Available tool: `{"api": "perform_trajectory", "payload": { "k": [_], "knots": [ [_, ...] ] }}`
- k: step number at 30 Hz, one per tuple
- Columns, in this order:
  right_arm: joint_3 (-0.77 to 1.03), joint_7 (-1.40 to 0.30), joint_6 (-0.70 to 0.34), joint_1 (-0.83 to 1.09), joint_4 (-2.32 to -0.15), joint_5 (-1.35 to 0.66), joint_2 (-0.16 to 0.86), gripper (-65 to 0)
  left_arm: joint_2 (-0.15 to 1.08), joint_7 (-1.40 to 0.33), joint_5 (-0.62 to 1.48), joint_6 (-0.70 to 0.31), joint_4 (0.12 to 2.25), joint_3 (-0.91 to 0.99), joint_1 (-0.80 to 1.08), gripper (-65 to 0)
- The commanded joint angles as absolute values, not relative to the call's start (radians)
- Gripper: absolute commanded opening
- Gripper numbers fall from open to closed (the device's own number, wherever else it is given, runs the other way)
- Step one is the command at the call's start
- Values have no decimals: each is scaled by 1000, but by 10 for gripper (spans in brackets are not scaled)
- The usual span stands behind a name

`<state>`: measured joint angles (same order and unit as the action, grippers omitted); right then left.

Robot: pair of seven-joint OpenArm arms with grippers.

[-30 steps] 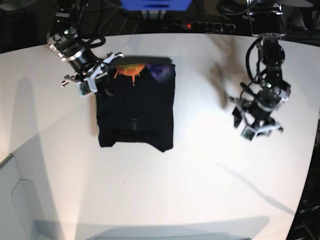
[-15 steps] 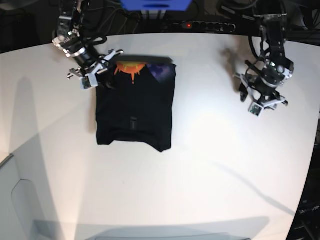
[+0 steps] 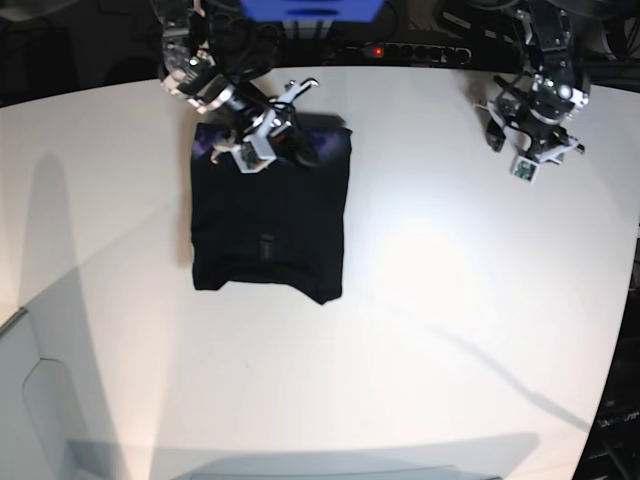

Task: Fold the T-shirt properly
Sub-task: 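Open both grippers and lift them away from the folded shirt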

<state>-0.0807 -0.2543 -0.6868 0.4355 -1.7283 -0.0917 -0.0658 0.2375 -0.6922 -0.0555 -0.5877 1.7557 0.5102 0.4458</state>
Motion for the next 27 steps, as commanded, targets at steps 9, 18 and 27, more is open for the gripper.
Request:
{"api": "perform_trajectory", "payload": {
  "k": [9,18,27],
  "knots": [
    [-84,-217,-698,493,-1794,-120,-30,-585,179,-679,-50,-584,1802,618,541,-318],
    [-76,-220,-698,763,-2005,-116,24,-585,90,-679,-50,-584,2000,639,812,-423],
    [-77,-220,-698,989,-1937,-113,213,-587,-54,-648,-48,-584,1824,628,947,-624]
  ]
}}
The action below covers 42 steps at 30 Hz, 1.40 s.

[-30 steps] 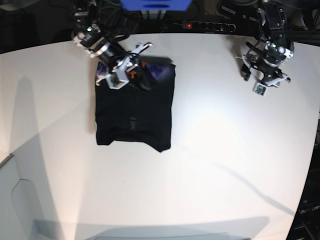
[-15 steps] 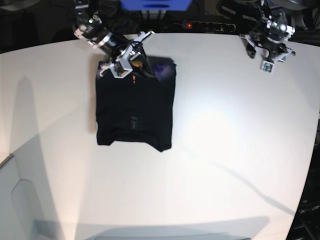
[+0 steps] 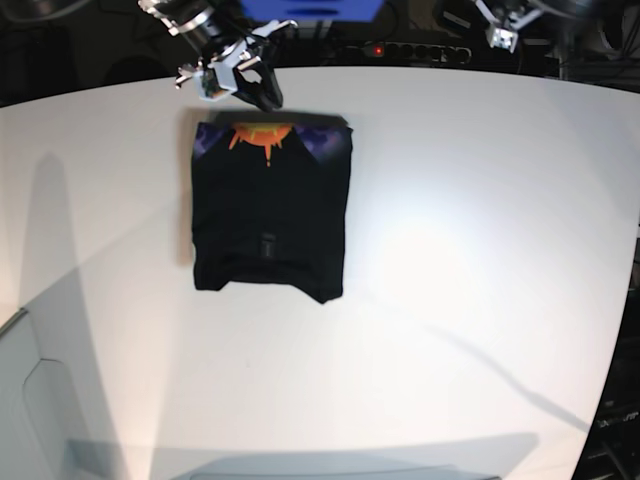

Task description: Fold the T-shirt properly

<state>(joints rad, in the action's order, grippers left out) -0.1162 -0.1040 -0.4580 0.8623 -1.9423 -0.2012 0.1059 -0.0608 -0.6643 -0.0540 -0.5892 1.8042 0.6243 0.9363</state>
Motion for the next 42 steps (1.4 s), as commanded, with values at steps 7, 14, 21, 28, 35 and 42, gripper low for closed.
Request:
{"api": "perform_trajectory", "payload": {
  "k": [7,14,21,28,35,42],
  "knots": [
    [-74,-219,-698,974,-1937,-119,222,-588,-64,-506,-48,-584,1724,630,915,-625],
    [-25,-277,-698,871,-1960,-116,131,-588,-35,-504,-48,-584,1719,634,914,-624],
    [82,-371,-698,756,-1957,-116,93,-588,1,-504,-48,-584,1681,638,881,-624],
    [246,-374,-698,745,-1910,-117,64,-588,31,-495,-48,-584,1471,630,788,-624],
    [403,-369,-698,789,-1796,-122,64,-588,45,-495,-48,-584,1346,630,713,-624],
    [414,-282,-698,828,-1615,-119,64,-589,62,-493,-50,-584,1265,628,659,-626]
  ]
}}
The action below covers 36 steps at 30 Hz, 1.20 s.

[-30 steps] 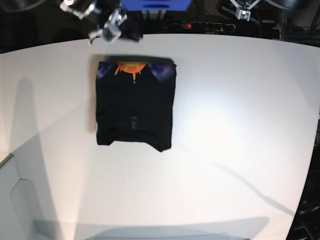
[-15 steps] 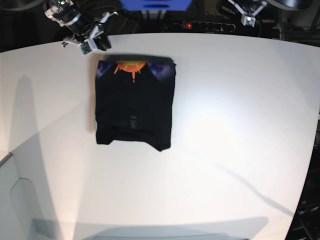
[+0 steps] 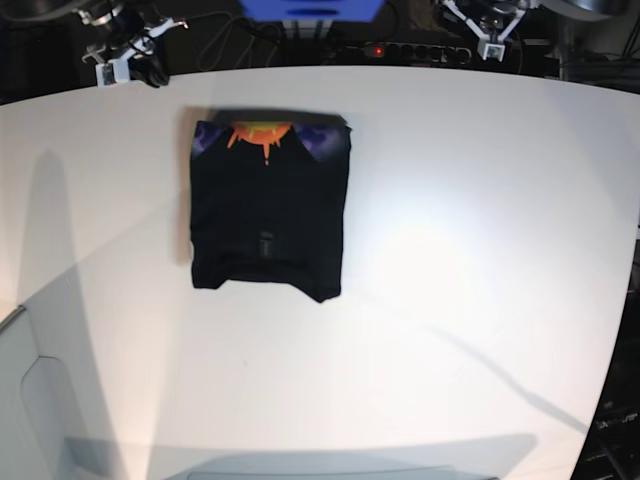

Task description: Fold the T-shirt properly

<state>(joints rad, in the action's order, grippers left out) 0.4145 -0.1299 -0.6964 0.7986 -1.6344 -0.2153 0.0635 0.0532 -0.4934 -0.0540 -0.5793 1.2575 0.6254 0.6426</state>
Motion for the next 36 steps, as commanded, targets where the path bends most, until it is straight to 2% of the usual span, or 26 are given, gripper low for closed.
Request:
{"api": "perform_trajectory", "payload": {
  "k": [1,4,9,13,21,25,27,29,32,36],
  "knots": [
    [414,-255,-698,832,-1581,-119,64,-589,76,-493,-50,-584,1250,628,650,-627],
    [414,-183,-698,835,-1472,-117,64,-589,91,-473,-50,-584,1181,628,625,-627],
    [414,-39,-698,831,-1279,-119,64,-589,91,-277,-73,-582,1050,628,622,-628],
    [407,85,-698,822,-1144,-116,65,-589,94,-191,-108,-582,917,628,599,-628],
    [409,194,-698,693,-854,-114,71,-588,160,-165,-117,-581,645,628,456,-628],
    [404,328,-698,616,-651,-114,87,-589,197,-162,-117,-576,481,628,360,-628],
    [404,404,-698,584,-561,-113,87,-591,199,-139,-117,-513,441,628,340,-628],
    [395,466,-662,549,-466,-111,90,-611,194,-77,-127,-401,406,611,331,-628],
    [317,529,-521,486,-337,-67,94,-650,189,39,-150,-208,344,478,315,-628],
    [226,555,-292,447,-275,35,96,-650,186,88,-150,-102,220,375,263,-628]
  ]
}}
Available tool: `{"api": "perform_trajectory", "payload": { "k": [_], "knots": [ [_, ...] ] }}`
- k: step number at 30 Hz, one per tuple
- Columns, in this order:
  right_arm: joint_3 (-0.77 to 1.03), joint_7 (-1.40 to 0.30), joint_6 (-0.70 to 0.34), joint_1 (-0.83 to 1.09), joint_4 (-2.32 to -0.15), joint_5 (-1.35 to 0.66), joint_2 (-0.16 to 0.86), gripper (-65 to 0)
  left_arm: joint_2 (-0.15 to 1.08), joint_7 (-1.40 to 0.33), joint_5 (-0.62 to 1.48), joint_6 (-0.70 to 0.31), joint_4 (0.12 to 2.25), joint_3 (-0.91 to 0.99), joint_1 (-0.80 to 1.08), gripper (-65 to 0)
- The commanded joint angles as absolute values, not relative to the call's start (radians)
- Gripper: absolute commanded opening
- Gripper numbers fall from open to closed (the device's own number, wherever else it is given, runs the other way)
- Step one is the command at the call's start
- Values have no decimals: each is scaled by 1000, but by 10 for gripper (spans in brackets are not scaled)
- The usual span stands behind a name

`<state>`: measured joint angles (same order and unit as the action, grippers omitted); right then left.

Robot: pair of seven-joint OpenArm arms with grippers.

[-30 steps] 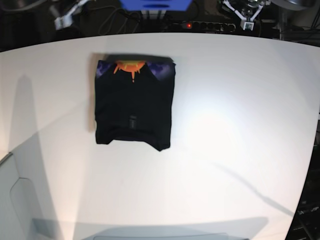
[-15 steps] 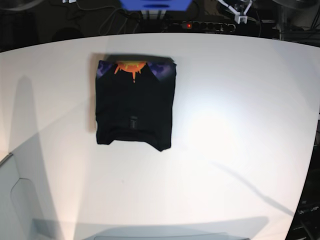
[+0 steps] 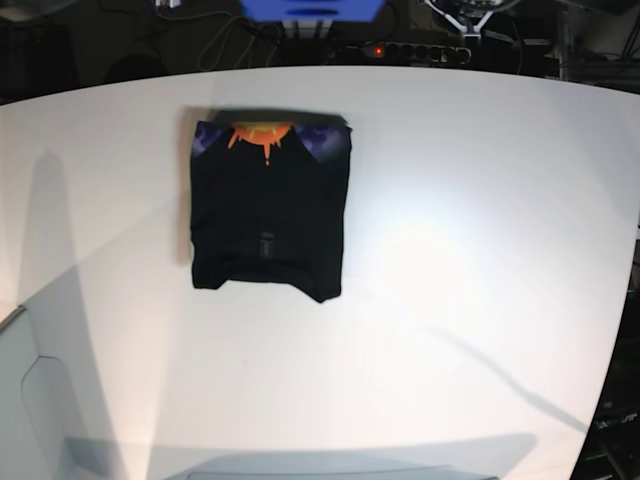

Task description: Fold the T-shirt properly

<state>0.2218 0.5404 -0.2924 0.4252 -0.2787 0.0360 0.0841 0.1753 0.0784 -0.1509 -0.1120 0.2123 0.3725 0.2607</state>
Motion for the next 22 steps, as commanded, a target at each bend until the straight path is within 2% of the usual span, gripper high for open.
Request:
{"api": "perform_trajectory", "payload": {
  "k": [1,4,9,13,22],
  "knots": [
    [205,552,-226,437,-271,56,90,-650,183,101,-150,-85,189,358,248,-628],
    [145,545,-58,407,-254,114,64,-650,134,130,-156,-45,148,323,226,-629],
    [90,544,71,295,-139,131,8,-650,48,136,-151,2,145,274,220,-629],
    [82,544,116,245,-101,131,-8,-650,21,136,-151,5,142,275,179,-629],
    [82,544,117,208,-101,131,-12,-650,19,128,-151,5,140,271,134,-645]
  ]
}}
